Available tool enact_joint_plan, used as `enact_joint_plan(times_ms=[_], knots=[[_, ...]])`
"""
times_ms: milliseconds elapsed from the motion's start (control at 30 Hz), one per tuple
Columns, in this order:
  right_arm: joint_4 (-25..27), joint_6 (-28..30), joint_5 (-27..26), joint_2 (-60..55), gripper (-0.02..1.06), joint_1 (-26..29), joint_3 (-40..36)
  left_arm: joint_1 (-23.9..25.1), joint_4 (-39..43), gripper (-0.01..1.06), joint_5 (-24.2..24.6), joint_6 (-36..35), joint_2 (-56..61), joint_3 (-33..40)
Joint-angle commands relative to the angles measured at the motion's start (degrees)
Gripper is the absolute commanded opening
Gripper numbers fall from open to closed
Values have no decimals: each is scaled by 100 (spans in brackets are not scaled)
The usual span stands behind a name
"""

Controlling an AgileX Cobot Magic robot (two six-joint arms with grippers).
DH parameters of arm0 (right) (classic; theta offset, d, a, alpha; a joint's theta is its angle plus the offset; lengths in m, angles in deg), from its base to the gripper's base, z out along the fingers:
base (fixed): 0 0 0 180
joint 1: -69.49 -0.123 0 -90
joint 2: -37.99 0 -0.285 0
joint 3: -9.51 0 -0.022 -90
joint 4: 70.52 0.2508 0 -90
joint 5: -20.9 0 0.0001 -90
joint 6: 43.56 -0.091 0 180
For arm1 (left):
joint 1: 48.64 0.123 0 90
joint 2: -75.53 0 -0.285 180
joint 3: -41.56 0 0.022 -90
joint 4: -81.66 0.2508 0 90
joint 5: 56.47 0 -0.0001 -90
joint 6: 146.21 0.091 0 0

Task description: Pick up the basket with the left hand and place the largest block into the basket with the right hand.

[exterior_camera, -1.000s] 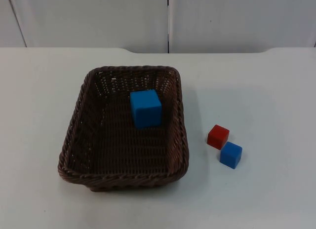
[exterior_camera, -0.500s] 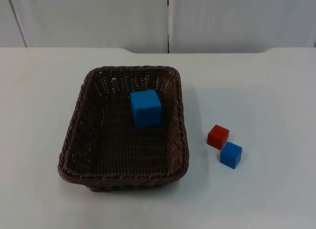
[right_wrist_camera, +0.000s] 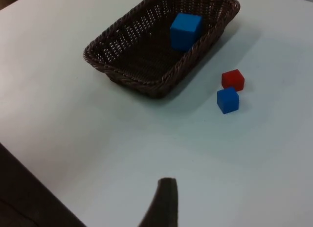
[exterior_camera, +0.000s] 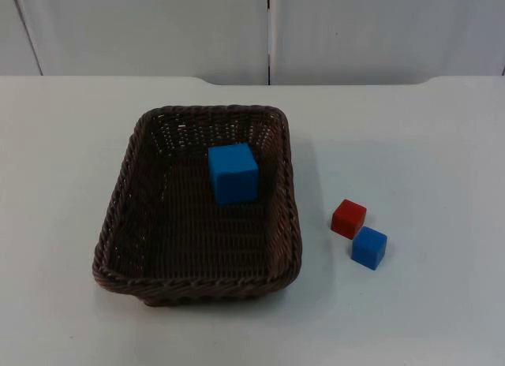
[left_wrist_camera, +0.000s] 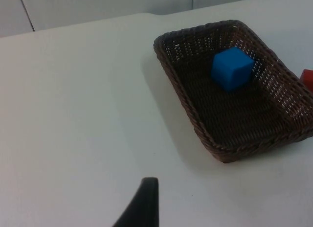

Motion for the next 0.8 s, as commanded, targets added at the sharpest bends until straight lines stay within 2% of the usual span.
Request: enact_joint_plan(times_ms=[0,767], knots=[[3,-36,-24,20,74,-34,-1,-1,44,92,13,-44,22,24],[-8,-34,-103,20,74,-34,-62,-1,44,92,-9,-44,22,24]])
